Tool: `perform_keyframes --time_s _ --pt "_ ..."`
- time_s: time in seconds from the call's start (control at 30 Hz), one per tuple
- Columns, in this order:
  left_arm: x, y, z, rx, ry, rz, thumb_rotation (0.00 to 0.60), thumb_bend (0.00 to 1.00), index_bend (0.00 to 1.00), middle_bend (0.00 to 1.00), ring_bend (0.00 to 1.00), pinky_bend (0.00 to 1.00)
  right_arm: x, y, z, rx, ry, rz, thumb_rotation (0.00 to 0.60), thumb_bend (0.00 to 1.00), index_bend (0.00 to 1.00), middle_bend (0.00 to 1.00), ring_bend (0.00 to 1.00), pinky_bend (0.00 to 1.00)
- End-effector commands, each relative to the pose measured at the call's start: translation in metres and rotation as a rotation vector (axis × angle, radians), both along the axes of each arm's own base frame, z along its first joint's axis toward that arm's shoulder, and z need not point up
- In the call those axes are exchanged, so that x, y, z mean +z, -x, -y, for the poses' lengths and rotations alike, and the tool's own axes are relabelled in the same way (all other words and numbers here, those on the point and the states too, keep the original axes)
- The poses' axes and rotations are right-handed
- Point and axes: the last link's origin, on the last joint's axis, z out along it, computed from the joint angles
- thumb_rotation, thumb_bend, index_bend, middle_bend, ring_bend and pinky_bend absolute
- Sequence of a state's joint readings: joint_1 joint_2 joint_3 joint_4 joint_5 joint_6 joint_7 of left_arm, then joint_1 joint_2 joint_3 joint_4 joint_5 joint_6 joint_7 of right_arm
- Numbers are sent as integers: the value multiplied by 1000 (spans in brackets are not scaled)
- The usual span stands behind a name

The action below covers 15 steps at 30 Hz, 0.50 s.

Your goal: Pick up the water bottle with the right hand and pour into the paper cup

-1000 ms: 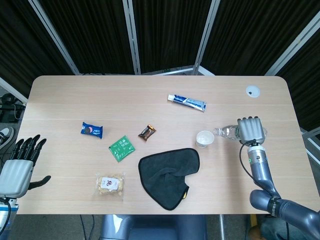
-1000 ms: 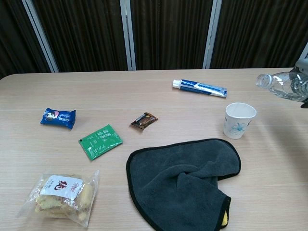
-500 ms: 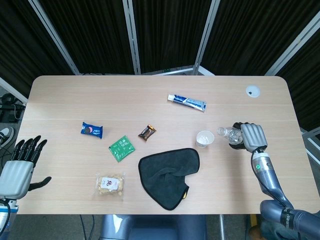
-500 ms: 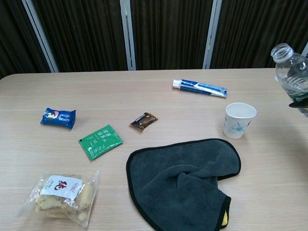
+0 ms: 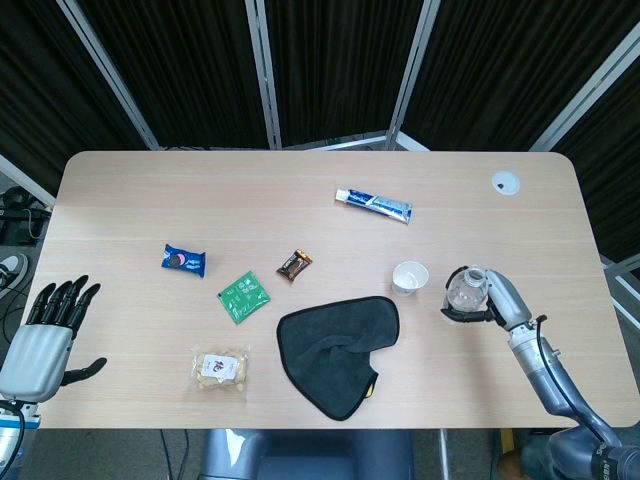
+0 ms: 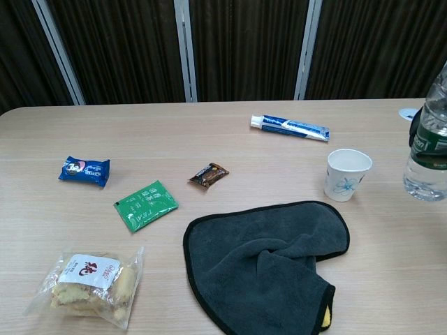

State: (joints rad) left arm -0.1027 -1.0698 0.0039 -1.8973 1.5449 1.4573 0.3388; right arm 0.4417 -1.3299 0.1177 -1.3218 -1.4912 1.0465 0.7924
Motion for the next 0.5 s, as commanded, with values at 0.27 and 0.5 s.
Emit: perform_keyframes --time_s 0.27,0.5 --pt "2 1 -2 4 -23 -7 600 0 0 0 0 0 -41 3 -19 86 -62 72 600 625 559 670 547 471" --pt "1 3 -3 12 -21 -9 600 0 0 0 0 0 -58 2 -11 70 -2 112 600 626 558 670 542 472"
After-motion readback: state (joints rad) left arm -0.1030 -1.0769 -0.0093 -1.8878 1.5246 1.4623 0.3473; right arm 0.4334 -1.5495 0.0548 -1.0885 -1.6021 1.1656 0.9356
